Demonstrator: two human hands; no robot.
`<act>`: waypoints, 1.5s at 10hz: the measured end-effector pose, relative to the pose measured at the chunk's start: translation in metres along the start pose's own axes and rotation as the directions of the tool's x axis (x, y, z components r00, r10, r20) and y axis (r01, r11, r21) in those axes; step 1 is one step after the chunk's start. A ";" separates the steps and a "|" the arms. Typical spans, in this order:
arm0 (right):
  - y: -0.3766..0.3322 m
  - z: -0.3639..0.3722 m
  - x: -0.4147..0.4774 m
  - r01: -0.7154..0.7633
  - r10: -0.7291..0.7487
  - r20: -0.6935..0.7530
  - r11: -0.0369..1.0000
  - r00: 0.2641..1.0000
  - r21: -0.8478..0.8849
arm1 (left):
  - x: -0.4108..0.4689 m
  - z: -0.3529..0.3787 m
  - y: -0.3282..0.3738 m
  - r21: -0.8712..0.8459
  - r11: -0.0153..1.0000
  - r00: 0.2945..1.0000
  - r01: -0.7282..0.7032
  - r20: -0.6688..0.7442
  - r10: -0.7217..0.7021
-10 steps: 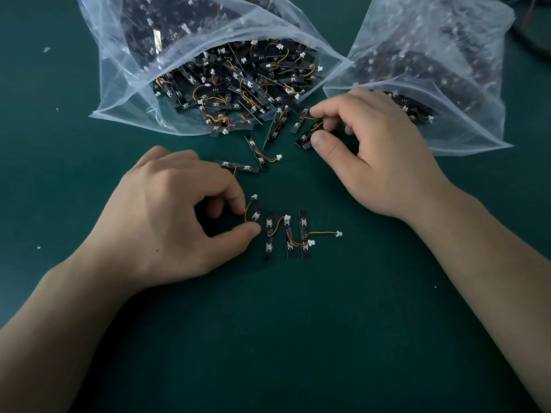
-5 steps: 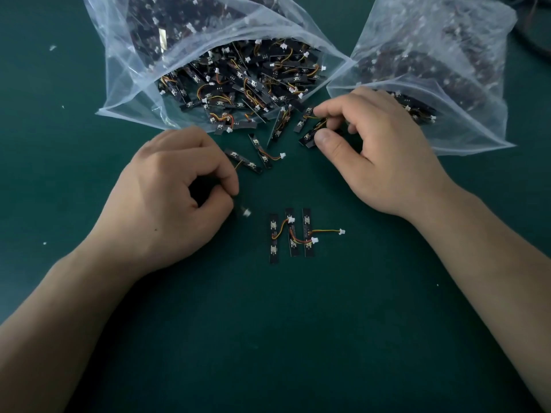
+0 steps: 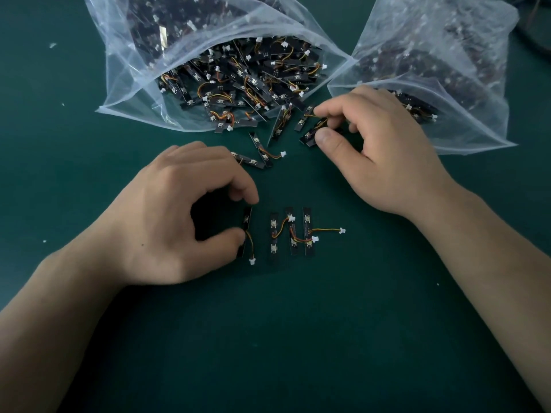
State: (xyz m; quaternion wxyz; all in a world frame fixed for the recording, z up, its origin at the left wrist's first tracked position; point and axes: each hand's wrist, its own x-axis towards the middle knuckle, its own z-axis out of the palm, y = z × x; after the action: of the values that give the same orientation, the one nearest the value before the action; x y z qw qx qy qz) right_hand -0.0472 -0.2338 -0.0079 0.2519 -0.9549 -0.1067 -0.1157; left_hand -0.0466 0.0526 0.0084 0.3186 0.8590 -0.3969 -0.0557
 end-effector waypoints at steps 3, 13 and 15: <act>0.000 0.000 0.001 0.001 -0.001 -0.004 1.000 1.000 0.004 | -0.001 0.001 -0.002 0.110 0.994 0.999 -0.002 0.045 -0.003; 0.001 0.000 0.001 -0.001 0.001 0.014 1.000 1.000 -0.008 | 0.001 0.022 0.019 0.214 0.977 0.999 0.013 -0.035 -0.006; 0.001 -0.001 0.001 0.002 -0.002 0.013 1.000 1.000 -0.008 | 0.000 0.024 0.018 0.221 0.975 0.999 0.013 -0.048 -0.003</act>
State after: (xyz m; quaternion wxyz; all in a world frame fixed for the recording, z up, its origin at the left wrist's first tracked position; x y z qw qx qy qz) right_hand -0.0465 -0.2347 -0.0075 0.2472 -0.9565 -0.1089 -0.1100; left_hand -0.0662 0.0316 0.0003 0.2299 0.8918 -0.3896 0.0078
